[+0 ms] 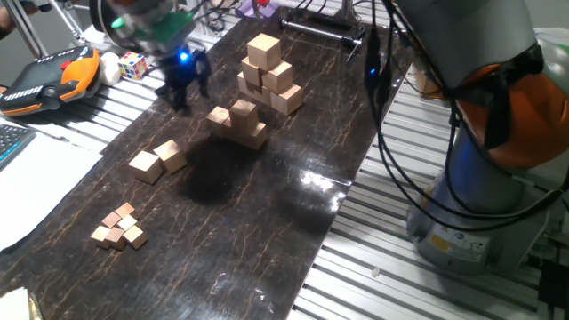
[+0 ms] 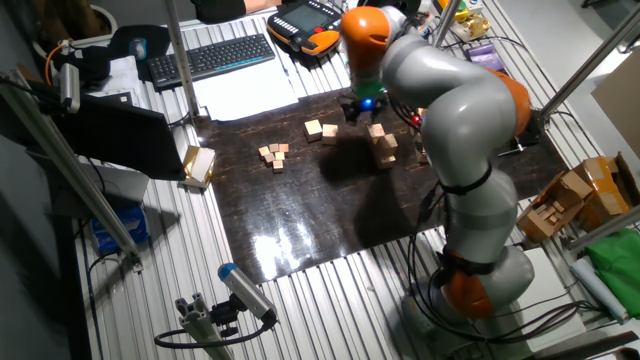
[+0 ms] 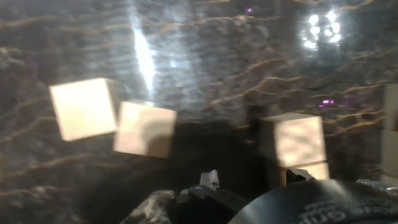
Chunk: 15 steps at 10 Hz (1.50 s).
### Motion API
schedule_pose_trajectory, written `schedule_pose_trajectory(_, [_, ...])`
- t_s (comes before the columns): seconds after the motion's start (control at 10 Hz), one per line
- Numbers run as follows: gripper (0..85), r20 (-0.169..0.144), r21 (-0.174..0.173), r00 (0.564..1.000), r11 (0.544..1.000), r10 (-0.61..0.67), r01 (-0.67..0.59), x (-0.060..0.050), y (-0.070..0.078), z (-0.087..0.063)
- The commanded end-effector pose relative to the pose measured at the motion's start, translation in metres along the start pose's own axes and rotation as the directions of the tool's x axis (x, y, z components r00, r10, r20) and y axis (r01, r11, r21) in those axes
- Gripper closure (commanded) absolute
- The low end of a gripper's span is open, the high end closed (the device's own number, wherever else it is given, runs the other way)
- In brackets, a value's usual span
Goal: Stack the blocks into a pyramid shape
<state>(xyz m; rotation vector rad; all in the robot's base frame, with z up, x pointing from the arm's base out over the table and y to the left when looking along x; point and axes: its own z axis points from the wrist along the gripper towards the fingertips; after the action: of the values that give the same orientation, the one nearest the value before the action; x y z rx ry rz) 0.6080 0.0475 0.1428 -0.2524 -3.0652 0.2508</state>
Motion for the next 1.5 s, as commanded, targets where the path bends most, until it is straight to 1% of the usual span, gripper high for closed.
schedule_pose_trajectory(0.0, [26.3,0.002,0.000,1.000,1.000,0.010,-0.010,0.002,0.016,0.001])
schedule_pose_trajectory(0.2, [25.0,0.001,-0.015,1.000,0.999,0.032,-0.032,-0.001,0.029,0.005])
schedule_pose_trajectory(0.3, [25.0,0.001,-0.026,0.999,0.999,0.042,-0.042,-0.002,0.036,0.012])
schedule_pose_trajectory(0.4, [25.3,0.009,-0.034,0.999,0.998,0.051,-0.050,-0.003,0.042,0.020])
schedule_pose_trajectory(0.5, [24.7,0.021,-0.042,0.998,0.997,0.065,-0.064,-0.002,0.047,0.028])
schedule_pose_trajectory(0.6, [24.7,0.022,-0.057,0.996,0.995,0.084,-0.083,0.000,0.054,0.033])
schedule_pose_trajectory(0.7, [24.0,0.024,-0.057,0.994,0.993,0.109,-0.107,0.004,0.062,0.034])
schedule_pose_trajectory(0.9, [21.3,0.029,-0.069,0.991,0.989,0.130,-0.128,0.006,0.068,0.039])
schedule_pose_trajectory(1.1, [19.7,0.042,-0.077,0.988,0.986,0.151,-0.147,0.004,0.075,0.044])
schedule_pose_trajectory(1.3, [17.3,0.057,-0.071,0.984,0.984,0.170,-0.166,0.002,0.083,0.049])
schedule_pose_trajectory(1.4, [17.3,0.062,-0.081,0.983,0.983,0.170,-0.165,0.001,0.084,0.054])
